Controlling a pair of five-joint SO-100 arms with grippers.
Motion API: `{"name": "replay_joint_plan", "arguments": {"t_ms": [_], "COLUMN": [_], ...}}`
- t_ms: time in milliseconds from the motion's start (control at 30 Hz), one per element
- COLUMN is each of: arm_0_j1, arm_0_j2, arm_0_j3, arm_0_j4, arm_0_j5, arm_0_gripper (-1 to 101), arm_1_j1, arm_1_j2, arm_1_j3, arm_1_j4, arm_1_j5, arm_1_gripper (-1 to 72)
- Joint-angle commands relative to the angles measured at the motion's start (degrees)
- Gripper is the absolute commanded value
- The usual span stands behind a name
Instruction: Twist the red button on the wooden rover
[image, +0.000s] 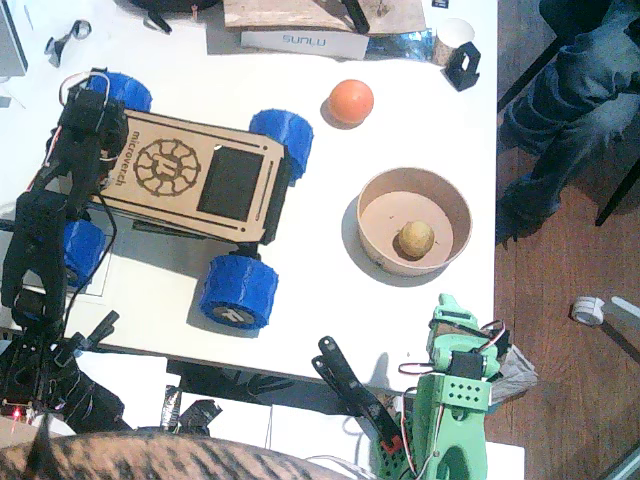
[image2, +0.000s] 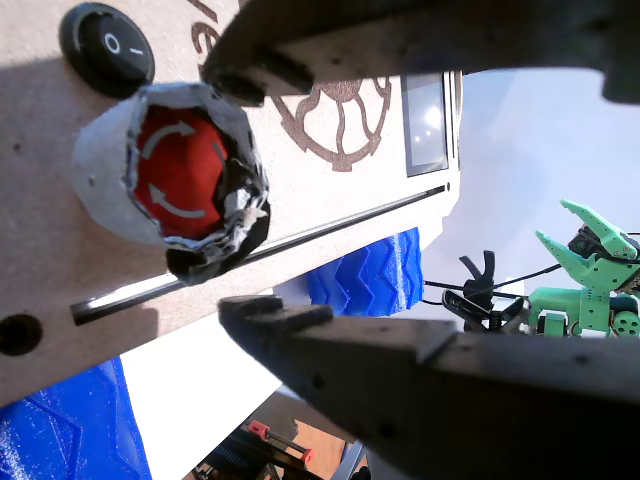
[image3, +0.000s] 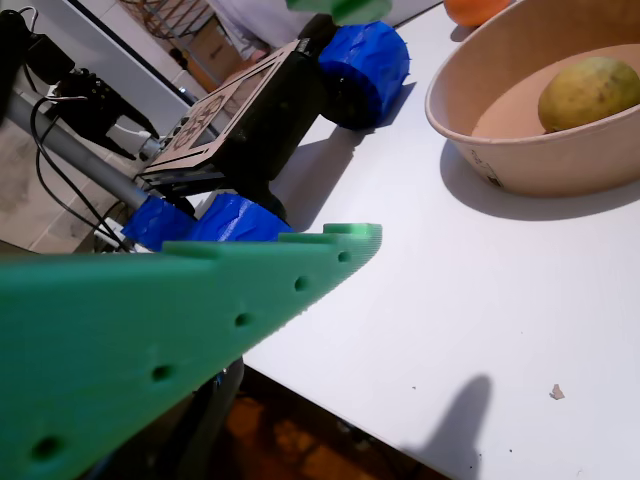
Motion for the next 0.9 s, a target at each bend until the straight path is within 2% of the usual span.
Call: {"name": "replay_joint_plan", "arguments": {"t_ms": [0,867], "arm_0_j1": [0.00,-2.55], "arm_0_j2": [1.49,0.88], "arm_0_j3": [-2.55,-2.55], "arm_0_j4": [-0.26,-2.81], "arm_0_j5": [-0.18,0.44], "arm_0_gripper": [23,24], "arm_1_j1": [0.26,0.26], "arm_1_j2": [-0.26,-0.26], "arm_1_j3": [-0.35,-0.35], "arm_1_j4": [-0.26,-0.26], "arm_1_j5": [0.00,0.00], "arm_1_gripper": [20.4,20.4]}}
